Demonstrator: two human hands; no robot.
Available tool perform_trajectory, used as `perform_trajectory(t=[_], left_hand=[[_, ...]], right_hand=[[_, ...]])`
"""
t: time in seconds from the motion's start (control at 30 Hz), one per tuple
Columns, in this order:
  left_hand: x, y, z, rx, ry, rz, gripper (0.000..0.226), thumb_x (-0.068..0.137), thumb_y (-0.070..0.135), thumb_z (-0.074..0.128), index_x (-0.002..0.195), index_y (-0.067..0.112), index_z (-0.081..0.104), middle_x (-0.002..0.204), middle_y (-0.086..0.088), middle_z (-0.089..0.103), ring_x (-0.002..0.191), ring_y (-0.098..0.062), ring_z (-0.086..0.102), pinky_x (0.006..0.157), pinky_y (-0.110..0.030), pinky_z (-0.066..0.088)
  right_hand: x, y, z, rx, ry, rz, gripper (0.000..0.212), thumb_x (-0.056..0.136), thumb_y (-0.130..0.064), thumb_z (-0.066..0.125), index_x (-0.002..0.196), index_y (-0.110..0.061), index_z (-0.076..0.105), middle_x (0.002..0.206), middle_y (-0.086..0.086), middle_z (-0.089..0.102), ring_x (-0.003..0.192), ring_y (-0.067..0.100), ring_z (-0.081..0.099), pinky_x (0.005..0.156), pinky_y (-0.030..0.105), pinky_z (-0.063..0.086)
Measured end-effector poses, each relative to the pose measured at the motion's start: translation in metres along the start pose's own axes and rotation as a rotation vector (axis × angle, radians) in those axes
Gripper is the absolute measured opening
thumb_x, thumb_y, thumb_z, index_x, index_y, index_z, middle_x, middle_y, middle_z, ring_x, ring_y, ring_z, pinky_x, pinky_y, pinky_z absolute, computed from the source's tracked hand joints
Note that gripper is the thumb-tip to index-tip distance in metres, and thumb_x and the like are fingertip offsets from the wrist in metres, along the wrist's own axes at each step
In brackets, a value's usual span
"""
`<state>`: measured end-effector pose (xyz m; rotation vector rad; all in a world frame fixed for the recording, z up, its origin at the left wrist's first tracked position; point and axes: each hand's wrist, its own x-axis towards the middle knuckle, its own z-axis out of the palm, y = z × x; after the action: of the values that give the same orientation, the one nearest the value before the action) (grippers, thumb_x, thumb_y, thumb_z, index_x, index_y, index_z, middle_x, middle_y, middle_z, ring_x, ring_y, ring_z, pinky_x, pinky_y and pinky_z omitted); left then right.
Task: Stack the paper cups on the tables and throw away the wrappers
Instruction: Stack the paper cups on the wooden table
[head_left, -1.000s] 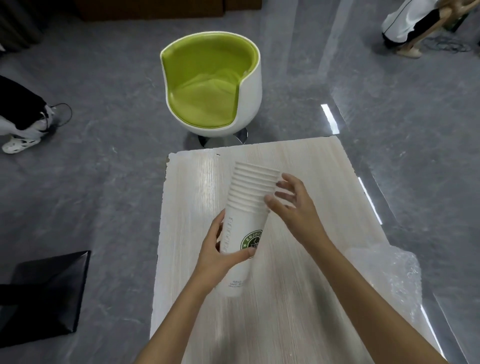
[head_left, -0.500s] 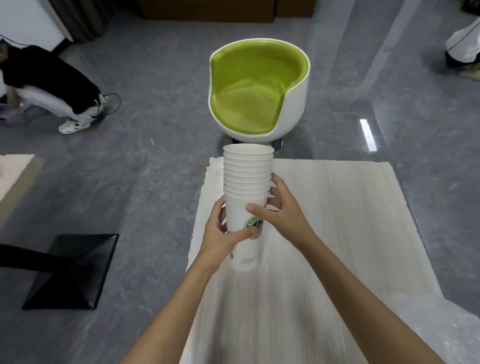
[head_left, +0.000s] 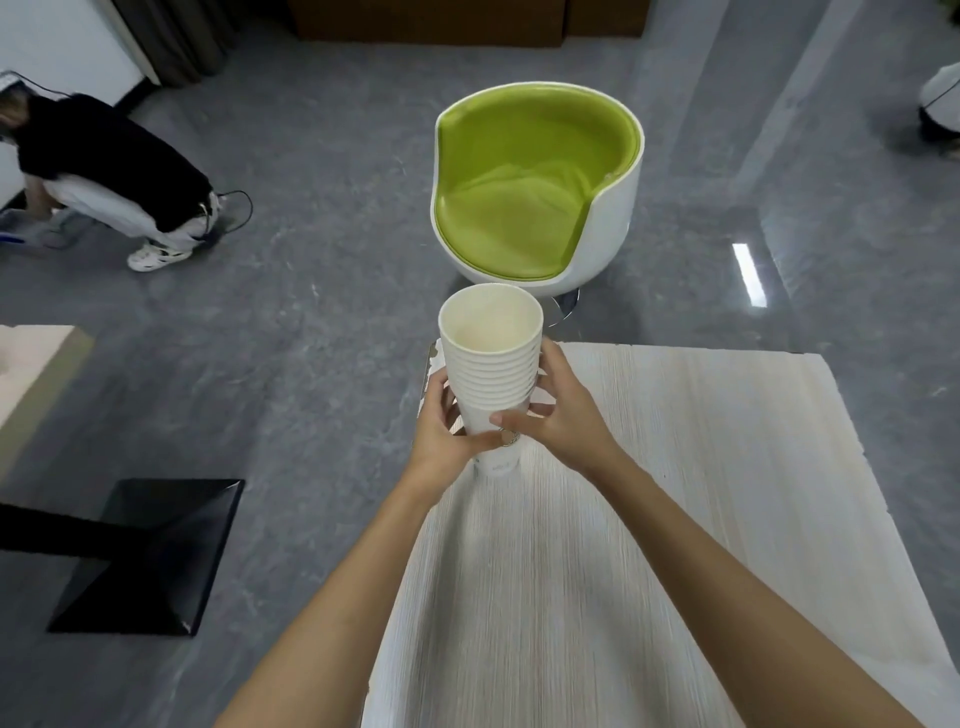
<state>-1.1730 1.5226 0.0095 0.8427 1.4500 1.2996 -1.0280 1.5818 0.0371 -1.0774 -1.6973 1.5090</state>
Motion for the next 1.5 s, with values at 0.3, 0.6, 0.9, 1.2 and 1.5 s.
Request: perform_trajectory(t=[0.3,0.6,0.9,1.2,1.5], left_hand=[[0.024,-0.013,-0.008,0.008,0.048,0.040,0.087,0.057,-0.002,0.087,0.127,0.033,0.049,0.131,0.008,0.060,0.123,-0.005,0.055,0.100,-0.034,0.049],[0.033,-0.013,-0.009,0.029,0.054,0.062,0.082,0.063,-0.007,0.086,0.132,0.018,0.050,0.131,0.004,0.060,0.115,0.002,0.058,0.084,-0.014,0.050],[0.024,-0.011,-0.011,0.050,0.062,0.042,0.079,0.054,0.014,0.088,0.124,0.032,0.054,0.125,0.009,0.064,0.116,0.001,0.058,0.087,-0.018,0.050],[0.011,-0.001,-0.008,0.080,0.099,0.024,0.082,0.056,0.025,0.092,0.129,0.020,0.056,0.124,0.009,0.064,0.116,-0.002,0.058,0.084,-0.014,0.049],[-0.026,-0.007,-0.012,0.122,0.241,0.024,0.022,0.090,0.001,0.064,0.104,0.017,0.067,0.112,-0.003,0.070,0.102,-0.010,0.066,0.098,-0.033,0.051]], right_hand=[[0.018,0.011,0.006,-0.003,0.031,-0.006,0.084,0.072,-0.018,0.081,0.127,-0.053,0.030,0.129,-0.036,0.041,0.124,-0.002,0.044,0.087,0.019,0.045],[0.028,0.015,0.004,-0.003,0.037,0.004,0.083,0.071,-0.018,0.082,0.127,-0.052,0.031,0.129,-0.034,0.043,0.124,-0.001,0.045,0.090,0.023,0.045],[0.021,0.018,0.007,-0.049,0.029,0.017,0.081,0.067,-0.035,0.081,0.128,-0.049,0.030,0.130,-0.029,0.041,0.114,-0.012,0.045,0.088,0.020,0.040],[0.006,0.017,0.003,-0.099,0.101,0.013,0.075,0.067,-0.043,0.080,0.128,-0.042,0.036,0.123,-0.031,0.046,0.111,-0.009,0.049,0.084,0.020,0.044],[-0.032,0.016,-0.010,-0.150,0.254,0.006,0.027,0.087,-0.025,0.064,0.112,-0.031,0.054,0.106,-0.020,0.059,0.100,-0.006,0.057,0.072,0.010,0.046]])
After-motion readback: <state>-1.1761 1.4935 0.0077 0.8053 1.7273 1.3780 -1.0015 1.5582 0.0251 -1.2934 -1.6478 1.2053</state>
